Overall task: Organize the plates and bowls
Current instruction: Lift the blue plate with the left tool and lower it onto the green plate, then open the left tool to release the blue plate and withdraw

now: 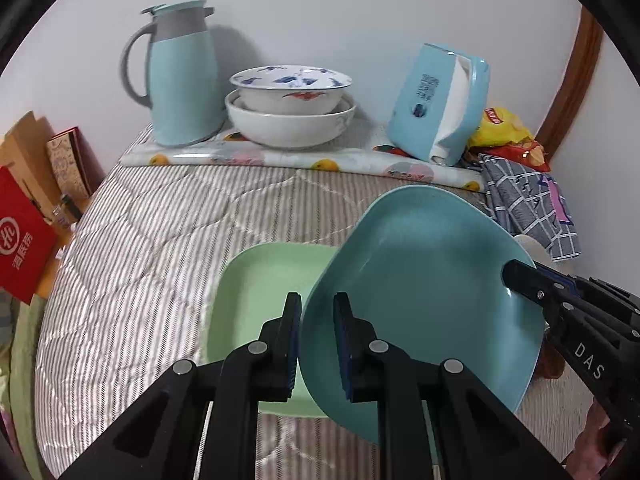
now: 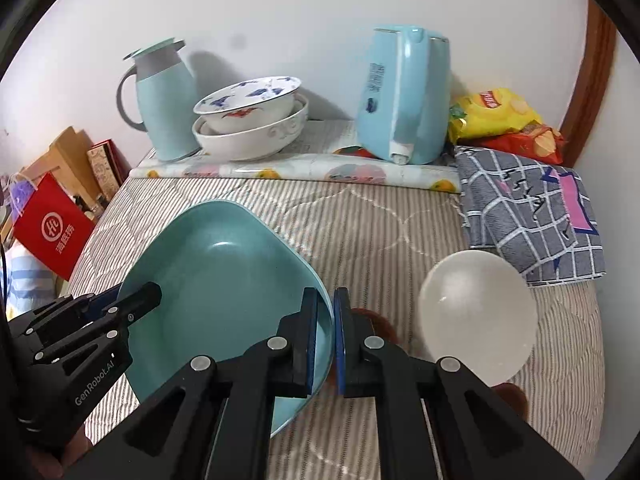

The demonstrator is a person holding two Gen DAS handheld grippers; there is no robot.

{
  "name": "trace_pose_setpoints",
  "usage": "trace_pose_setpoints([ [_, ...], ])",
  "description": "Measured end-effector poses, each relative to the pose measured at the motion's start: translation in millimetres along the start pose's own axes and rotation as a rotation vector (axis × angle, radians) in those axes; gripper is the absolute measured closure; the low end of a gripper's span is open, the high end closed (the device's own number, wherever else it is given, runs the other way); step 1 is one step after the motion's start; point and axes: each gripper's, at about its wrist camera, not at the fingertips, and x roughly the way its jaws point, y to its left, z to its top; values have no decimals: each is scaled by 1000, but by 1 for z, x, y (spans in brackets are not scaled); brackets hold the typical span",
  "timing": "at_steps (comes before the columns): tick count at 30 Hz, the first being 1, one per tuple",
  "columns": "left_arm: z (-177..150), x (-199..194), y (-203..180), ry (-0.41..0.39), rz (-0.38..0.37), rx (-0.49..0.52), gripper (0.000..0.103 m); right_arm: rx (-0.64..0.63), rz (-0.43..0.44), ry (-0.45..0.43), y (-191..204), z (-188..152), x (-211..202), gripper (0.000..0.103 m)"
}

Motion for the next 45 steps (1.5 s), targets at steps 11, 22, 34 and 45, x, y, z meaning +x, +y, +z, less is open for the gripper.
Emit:
trace_pose_setpoints([
  [11, -15, 14, 48, 38, 67, -90, 87, -81, 84, 43, 47, -4, 35, 95],
  [22, -12, 40, 63, 78, 83, -127, 87, -169, 95, 65, 68, 12, 67, 94],
  [34, -13, 52, 68, 114, 109, -111, 87, -238, 102, 105, 73, 17, 97, 94],
  [45, -14, 56, 73, 119, 87, -130, 84, -196, 86, 86, 63, 13, 90, 64],
])
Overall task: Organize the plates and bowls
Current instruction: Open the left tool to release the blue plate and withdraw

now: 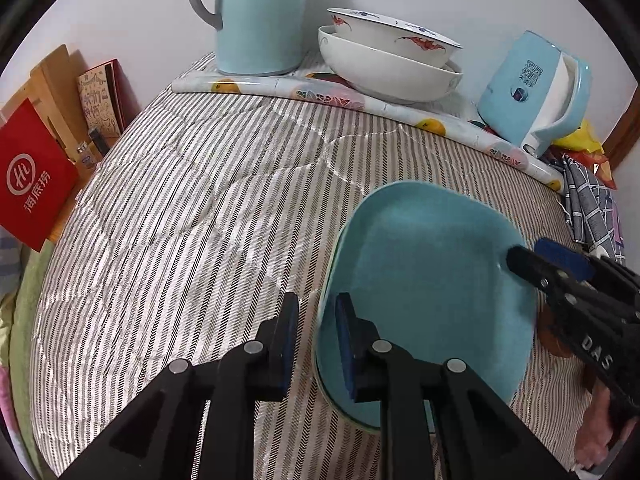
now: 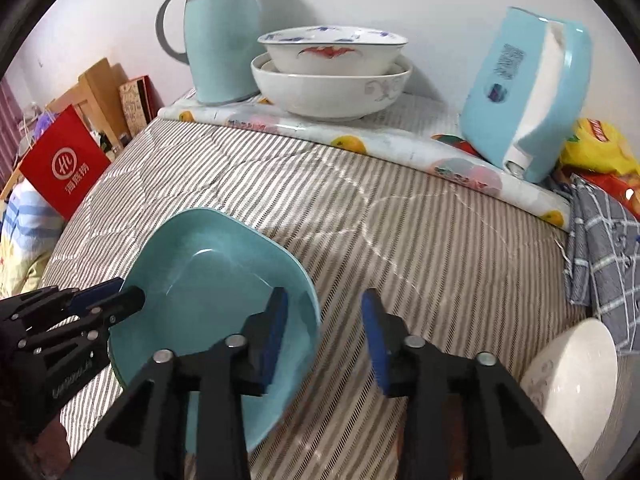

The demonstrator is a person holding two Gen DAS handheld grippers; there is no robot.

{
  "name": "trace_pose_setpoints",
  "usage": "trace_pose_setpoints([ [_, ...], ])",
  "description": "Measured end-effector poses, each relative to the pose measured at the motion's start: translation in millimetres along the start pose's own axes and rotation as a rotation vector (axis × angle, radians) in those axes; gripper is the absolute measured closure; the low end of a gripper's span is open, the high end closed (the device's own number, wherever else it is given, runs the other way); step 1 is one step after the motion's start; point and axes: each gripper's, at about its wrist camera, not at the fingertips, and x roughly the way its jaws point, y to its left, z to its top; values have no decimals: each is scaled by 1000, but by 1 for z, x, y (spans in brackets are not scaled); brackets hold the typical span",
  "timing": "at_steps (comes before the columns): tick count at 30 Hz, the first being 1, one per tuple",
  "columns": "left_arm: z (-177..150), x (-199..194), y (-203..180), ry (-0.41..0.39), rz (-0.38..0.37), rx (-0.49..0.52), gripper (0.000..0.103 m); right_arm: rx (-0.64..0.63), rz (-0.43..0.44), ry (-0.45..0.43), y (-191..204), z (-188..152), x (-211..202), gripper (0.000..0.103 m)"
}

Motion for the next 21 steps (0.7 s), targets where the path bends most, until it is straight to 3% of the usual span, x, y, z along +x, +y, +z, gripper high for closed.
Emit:
trace_pose_setpoints([
  [1, -1, 0, 0, -2, 1, 2, 84, 5, 0, 0, -1, -2, -2, 64],
  [3, -2, -1, 0, -4, -4, 3, 84, 14, 9, -6, -2, -7, -3, 74],
  [4, -2, -1, 0, -2, -7, 3, 84, 14, 10, -1, -2, -9, -2, 90],
  [8, 0, -4, -1, -3, -13, 4, 84, 4, 18, 39, 3, -13, 8, 91],
  [13, 0, -14, -6, -20, -13, 16, 84, 20, 17, 22, 3, -15, -2, 90],
  [15, 0, -19, -9, -27, -9, 20, 83, 31, 7, 6, -1, -18, -12, 86],
  [18, -2, -27, -15, -43, -1, 23, 80, 64, -17, -30, -15, -26, -34, 72],
  [20, -3, -34, -19, -56, -11, 21, 80, 103, -29, -57, -27, -33, -50, 56],
  [21, -3, -38, -21, -63, -11, 23, 80, 122, -34, -72, -35, -36, -57, 54],
])
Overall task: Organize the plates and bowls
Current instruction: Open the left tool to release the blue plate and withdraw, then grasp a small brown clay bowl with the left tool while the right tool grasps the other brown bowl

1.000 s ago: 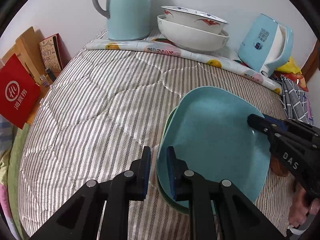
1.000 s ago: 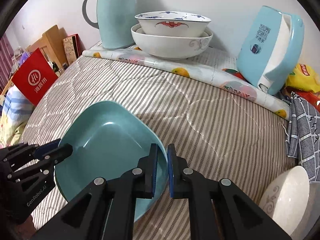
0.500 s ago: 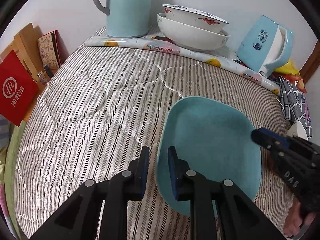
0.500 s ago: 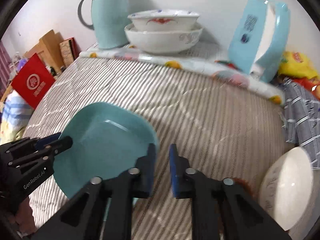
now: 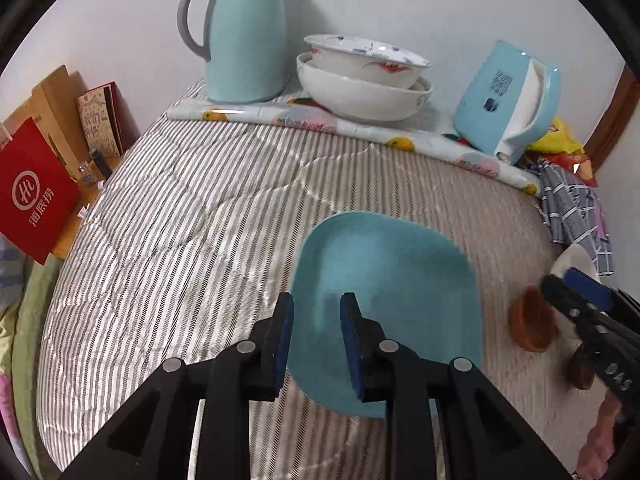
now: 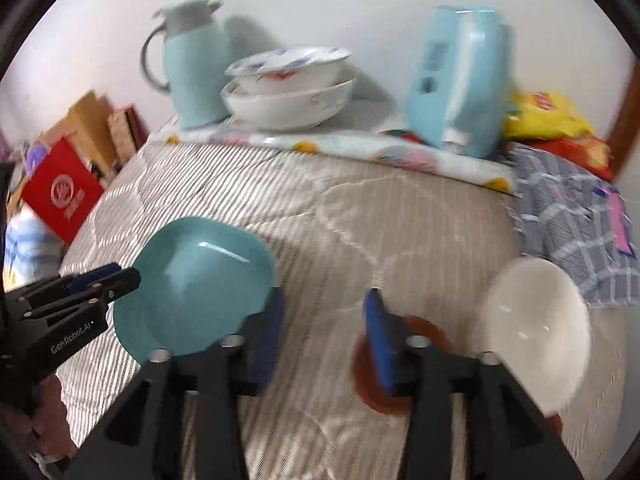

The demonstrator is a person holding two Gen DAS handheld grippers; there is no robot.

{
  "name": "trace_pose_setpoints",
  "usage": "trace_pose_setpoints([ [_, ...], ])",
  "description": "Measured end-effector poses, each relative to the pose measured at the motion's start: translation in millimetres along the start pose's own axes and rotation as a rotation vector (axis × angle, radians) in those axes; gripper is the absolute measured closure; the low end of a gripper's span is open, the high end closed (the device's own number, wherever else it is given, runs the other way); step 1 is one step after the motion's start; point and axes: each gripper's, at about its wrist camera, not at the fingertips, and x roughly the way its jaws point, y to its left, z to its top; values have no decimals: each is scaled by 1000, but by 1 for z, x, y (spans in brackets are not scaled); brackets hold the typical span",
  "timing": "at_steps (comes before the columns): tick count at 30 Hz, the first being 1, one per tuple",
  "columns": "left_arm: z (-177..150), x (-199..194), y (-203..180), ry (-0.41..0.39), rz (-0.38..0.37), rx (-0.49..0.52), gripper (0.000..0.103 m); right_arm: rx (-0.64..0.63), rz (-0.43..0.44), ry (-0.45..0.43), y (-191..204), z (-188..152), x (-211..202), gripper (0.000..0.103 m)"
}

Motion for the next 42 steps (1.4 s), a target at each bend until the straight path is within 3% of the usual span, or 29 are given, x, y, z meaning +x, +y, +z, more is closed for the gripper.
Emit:
trace_pose_setpoints([
  [5, -2, -19, -20, -36, -4, 32, 78, 81, -72, -52, -43, -12, -35, 52],
  [7, -3, -25, -31, -44, -23, 41, 69, 111, -99, -72, -59, -18, -48, 50],
  [9, -5, -31, -46, -60, -32, 64, 58, 145, -113, -88, -76, -26, -61, 46],
  [11, -7, -36, -62, -76, -32, 84, 57, 169, -127, -104, -90, -33, -72, 35],
  [15, -10, -41, -91, -79, -58, 119, 57, 194, -186, -124, -115, -48, -91, 28],
  [24, -20, -41, -142, -90, -59, 155, 57, 235, -224, -68, -167, -83, -106, 27],
  [36, -31, -2, -179, 22, -79, 174, 57, 304, -233, -24, -206, -119, -94, 28],
  [42, -32, 13, -185, 47, -91, 161, 57, 316, -208, -3, -209, -126, -78, 34],
])
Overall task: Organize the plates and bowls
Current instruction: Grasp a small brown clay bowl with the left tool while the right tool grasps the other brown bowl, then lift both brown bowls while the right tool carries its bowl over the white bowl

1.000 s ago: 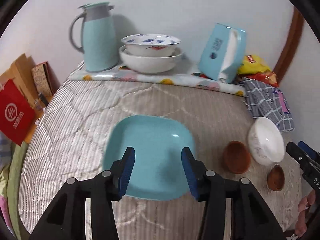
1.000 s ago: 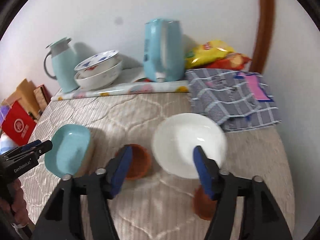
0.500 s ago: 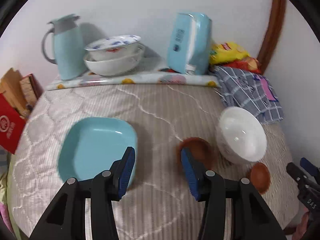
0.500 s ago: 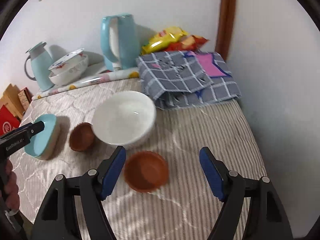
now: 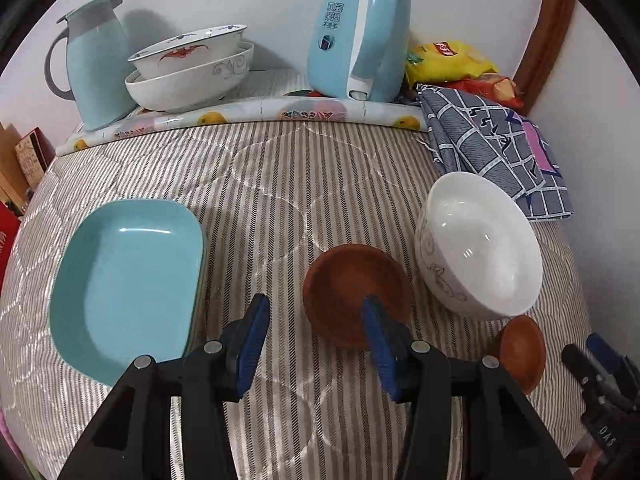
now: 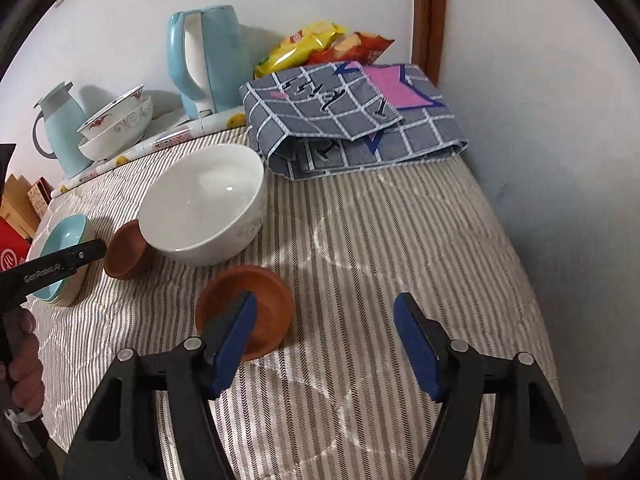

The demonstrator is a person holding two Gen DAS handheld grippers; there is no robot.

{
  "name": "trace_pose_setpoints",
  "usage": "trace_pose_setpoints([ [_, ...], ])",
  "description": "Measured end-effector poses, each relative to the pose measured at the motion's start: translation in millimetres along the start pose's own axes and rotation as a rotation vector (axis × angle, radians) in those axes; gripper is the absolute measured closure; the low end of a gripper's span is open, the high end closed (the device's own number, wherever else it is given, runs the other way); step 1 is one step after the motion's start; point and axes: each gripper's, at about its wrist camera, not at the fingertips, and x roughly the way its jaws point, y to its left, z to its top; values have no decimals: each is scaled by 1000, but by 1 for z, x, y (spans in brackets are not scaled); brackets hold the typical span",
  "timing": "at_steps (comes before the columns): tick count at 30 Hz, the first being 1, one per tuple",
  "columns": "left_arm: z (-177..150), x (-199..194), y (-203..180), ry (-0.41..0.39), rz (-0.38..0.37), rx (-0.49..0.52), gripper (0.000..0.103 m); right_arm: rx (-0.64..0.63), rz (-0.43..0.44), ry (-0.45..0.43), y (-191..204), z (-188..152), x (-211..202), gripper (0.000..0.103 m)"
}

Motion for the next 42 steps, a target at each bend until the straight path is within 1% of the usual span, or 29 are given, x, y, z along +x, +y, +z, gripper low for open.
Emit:
trace_pose_setpoints([
  [4, 2, 11, 1, 24, -12, -30, 57, -4, 22, 39, 4, -1, 15, 45],
  [8, 4, 18, 4, 26, -6, -41, 57, 6, 45, 76, 7, -2, 32, 53],
  [12, 5, 29, 4, 52, -19, -44, 57, 16, 58, 94, 8, -4, 42, 54],
  [15, 5, 33, 3, 53, -24, -43, 58, 29, 65, 100, 7, -6, 45, 57],
  [16, 5, 34, 3, 54, -23, -40, 61, 35, 70, 106, 7, -6, 47, 60],
  [17, 5, 35, 2, 55, -20, -37, 64, 38, 72, 109, 7, -6, 49, 60],
  [20, 6, 40, 2, 65, -24, -39, 67, 42, 73, 107, 7, -6, 52, 61],
  [21, 6, 41, 3, 68, -24, -42, 70, 42, 71, 106, 7, -5, 53, 62],
  [24, 7, 45, 4, 74, -30, -49, 75, 40, 69, 105, 7, -4, 55, 66],
  [25, 7, 45, 5, 72, -36, -52, 79, 41, 70, 103, 7, -3, 55, 67],
  [26, 7, 45, 5, 71, -38, -55, 81, 43, 72, 102, 7, -3, 55, 69],
  [27, 7, 45, 5, 72, -41, -56, 81, 47, 79, 100, 7, -3, 55, 71],
  [28, 7, 46, 5, 71, -43, -54, 85, 49, 88, 101, 7, -3, 55, 76],
  [29, 7, 46, 4, 69, -45, -52, 86, 50, 99, 101, 8, -3, 55, 83],
  [31, 8, 45, 4, 65, -43, -50, 89, 45, 119, 102, 11, -3, 55, 90],
  [34, 9, 43, 5, 60, -50, -51, 93, 18, 97, 93, 17, -2, 53, 91],
  [42, 7, 34, 4, 42, -64, -35, 95, 22, 94, 58, 19, -2, 44, 95],
])
